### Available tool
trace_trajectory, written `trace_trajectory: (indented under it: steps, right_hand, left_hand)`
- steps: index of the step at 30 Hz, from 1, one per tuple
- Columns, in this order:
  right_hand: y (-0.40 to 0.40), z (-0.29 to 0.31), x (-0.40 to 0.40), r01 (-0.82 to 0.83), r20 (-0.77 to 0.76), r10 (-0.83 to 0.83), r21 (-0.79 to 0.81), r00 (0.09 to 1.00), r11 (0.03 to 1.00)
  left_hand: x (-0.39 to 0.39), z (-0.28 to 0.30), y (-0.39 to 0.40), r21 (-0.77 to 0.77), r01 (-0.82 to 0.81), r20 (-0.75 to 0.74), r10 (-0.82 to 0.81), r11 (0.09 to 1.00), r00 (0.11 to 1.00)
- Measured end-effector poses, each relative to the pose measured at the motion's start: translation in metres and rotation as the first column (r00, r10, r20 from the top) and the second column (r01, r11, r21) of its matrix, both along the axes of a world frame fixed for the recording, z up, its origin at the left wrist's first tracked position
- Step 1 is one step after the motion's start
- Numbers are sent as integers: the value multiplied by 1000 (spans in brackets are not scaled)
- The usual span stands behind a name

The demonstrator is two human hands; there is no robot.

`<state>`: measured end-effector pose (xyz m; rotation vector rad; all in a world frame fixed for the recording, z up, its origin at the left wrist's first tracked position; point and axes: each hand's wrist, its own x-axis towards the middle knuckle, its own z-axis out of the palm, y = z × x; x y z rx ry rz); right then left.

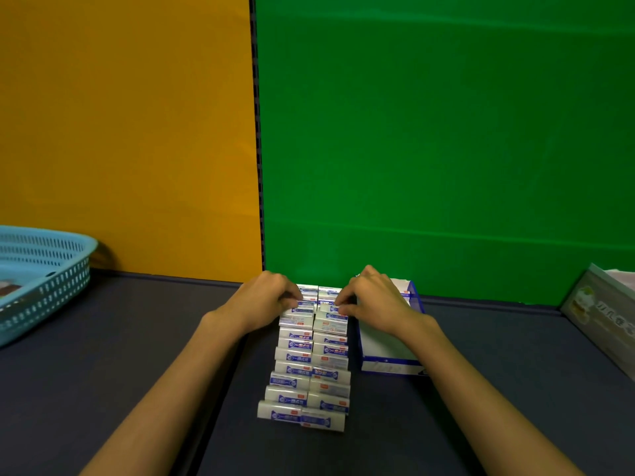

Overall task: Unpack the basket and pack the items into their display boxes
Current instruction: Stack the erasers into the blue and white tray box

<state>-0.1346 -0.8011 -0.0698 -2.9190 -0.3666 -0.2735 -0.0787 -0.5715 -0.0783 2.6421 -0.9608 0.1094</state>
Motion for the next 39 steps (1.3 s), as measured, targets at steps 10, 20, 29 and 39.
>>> trace_trajectory:
  steps: [10, 20, 29, 39]
  right_hand:
    - [7, 2, 6, 44, -27, -44, -3, 999, 999]
    - [8, -1, 8, 32, -10, -32, 46, 999, 998]
    - [-1, 12, 9, 46, -3, -47, 262, 999, 964]
    - [-84, 23, -9, 224, 19, -238, 276, 971, 935]
  left_hand:
    - [8, -3, -3, 16, 14, -21, -14, 1000, 1000]
    - [4, -6, -5, -38, 7, 23, -6, 999, 1000]
    - [3, 4, -14, -187, 4, 39, 3, 982, 999]
    - [-12, 16, -87, -270, 70, 16, -68, 960, 998]
